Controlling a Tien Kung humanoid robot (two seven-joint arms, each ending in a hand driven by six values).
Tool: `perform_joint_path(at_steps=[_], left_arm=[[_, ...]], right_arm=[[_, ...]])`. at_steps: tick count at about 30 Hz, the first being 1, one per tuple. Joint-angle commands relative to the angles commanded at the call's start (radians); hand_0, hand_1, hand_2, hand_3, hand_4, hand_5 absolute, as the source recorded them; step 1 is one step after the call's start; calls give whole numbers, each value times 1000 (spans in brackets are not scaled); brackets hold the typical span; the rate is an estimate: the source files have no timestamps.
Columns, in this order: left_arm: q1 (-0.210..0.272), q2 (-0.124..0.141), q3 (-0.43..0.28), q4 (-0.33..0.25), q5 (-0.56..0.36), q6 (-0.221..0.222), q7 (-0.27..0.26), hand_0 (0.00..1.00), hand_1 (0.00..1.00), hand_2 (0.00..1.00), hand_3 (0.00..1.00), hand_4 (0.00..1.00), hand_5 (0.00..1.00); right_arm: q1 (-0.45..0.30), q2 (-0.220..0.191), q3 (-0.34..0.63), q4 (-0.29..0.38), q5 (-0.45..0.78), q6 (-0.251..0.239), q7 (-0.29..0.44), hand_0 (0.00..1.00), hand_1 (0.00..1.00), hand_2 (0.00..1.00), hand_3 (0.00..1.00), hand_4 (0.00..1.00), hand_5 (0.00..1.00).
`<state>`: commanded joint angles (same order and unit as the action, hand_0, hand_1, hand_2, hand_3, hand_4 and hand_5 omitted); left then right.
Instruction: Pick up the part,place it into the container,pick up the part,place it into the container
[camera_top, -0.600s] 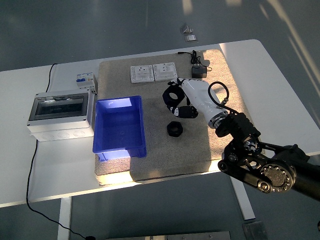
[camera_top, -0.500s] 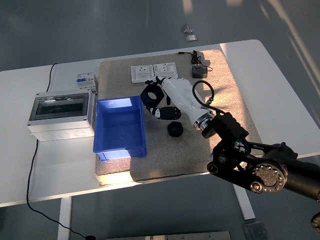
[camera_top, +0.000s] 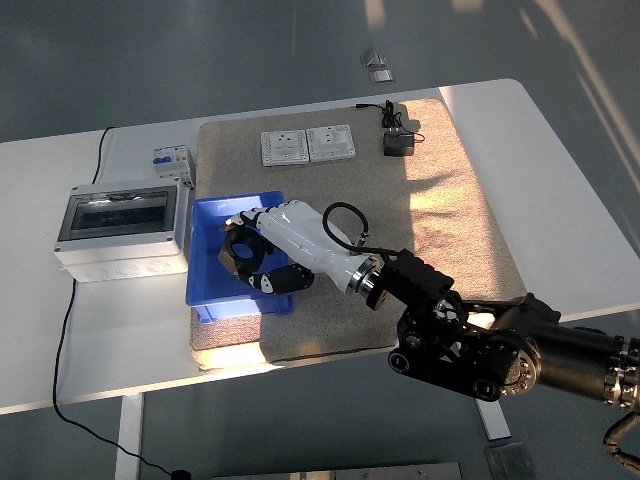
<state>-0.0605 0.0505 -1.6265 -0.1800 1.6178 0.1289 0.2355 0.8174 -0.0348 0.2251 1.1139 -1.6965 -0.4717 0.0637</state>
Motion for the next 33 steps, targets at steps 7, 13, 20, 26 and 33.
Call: perform_joint_path(at_steps=[7,13,20,26,33], left_arm=[[1,0,-4,0,2,6,-7,699,693,705,700,721,733],[1,-1,-7,0,8,8,-10,699,692,704,693,722,731],[4,0,-10,0,14,8,-10,697,689,701,692,723,730],[5,1,-8,0,16,8,-7,696,688,701,686,722,721],[4,1,-5,0,10,15,-7,697,688,699,682,719,717]], right_arm=[[-5,9,3,-21,-48,49,-66,764,848,827,725,501,109],[-9,8,2,-18,-79,114,-120,934,996,933,866,596,178],[-14,-6,16,8,-88,134,-140,998,998,955,892,662,230],[-7,-13,10,38,-120,179,-181,998,998,962,885,704,259],[-3,-14,8,41,-121,197,-197,998,998,947,844,723,267]])
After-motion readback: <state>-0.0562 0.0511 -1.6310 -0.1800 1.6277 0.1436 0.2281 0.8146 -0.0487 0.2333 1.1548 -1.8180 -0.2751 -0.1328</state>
